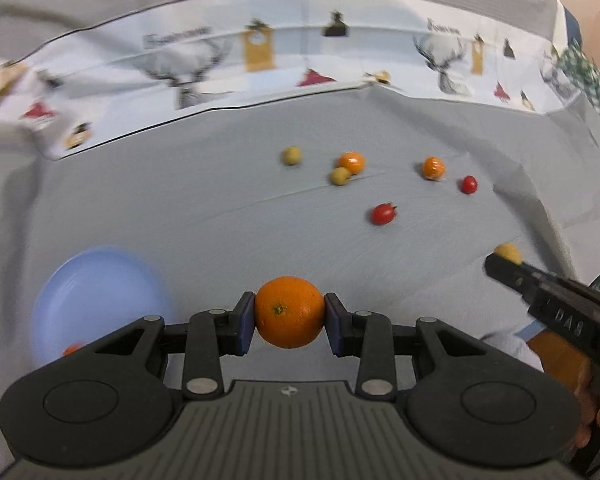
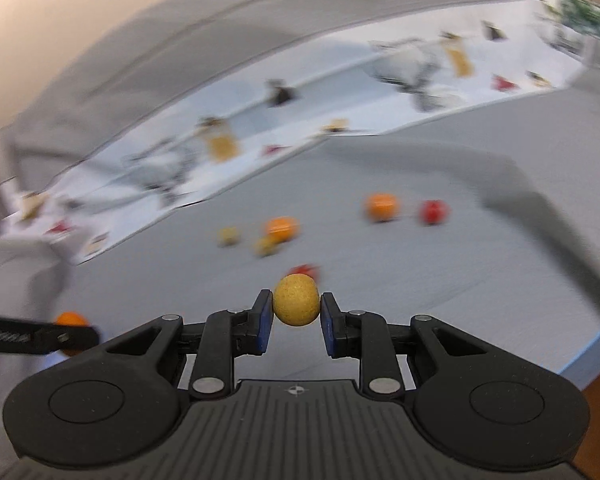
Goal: Organize fruits
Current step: 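Carry the mandarin and yellow fruit over the blue plate with both tools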
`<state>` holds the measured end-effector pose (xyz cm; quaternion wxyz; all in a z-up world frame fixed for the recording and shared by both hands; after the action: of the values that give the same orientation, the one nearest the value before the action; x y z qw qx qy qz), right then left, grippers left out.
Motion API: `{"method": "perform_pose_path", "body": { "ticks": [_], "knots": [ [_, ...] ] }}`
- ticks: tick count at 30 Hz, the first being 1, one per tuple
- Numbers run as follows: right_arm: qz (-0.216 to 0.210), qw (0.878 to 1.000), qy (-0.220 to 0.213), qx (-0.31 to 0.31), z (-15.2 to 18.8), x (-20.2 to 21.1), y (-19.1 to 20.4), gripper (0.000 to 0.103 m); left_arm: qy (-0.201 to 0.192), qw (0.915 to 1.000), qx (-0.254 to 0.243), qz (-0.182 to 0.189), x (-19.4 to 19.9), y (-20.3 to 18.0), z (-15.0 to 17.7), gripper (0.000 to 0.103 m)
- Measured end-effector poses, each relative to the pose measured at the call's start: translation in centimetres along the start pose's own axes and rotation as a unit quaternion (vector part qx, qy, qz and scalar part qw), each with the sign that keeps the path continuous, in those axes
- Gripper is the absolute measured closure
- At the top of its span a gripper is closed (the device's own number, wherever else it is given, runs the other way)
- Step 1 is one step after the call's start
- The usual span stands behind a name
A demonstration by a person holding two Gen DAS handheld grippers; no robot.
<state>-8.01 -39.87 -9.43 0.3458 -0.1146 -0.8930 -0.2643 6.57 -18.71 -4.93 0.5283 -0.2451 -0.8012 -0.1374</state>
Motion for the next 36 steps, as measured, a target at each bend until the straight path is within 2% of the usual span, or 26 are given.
{"method": "perform_pose_path", "body": {
  "ticks": [5,12,18,23,36],
  "knots": [
    [-0.081,0.995,0.027,0.056,3.1,3.0,7.6,0.077,-0.02,0.9986,0.041,-0.026,5.5,4.8,5.0,0.063],
    [-0.138,0.979,0.065,0.136,7.5,6.5,15.8,0.076,-0.041,0.9936,0.091,-0.054,10.5,10.6,11.2,0.063],
    [-0.13,0.973,0.056,0.185,8.7,8.6,19.7,0.077,-0.07,0.9895,0.109,-0.064,12.9,13.0,14.7,0.063],
    [-0.116,0.971,0.049,0.203,9.2,9.9,21.3,0.076,-0.09,0.9888,0.111,-0.045,14.0,13.3,16.3,0.063],
    [-0.099,0.967,0.049,0.23,10.2,10.5,23.7,0.077,-0.107,0.9862,0.124,-0.024,14.5,14.4,17.8,0.063]
  ]
}}
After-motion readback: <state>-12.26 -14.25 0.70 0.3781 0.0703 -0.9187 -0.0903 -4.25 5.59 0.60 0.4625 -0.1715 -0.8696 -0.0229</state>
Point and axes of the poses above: each gripper's, at about its wrist camera, not at the fingertips, and x roughly against the way its jaws point, y to its left, z to its underside, the point moved 4 cm from there along -x, roughly the way its jaws point, and after that the axes turned 7 degrees about y, right-handed, at the moved point
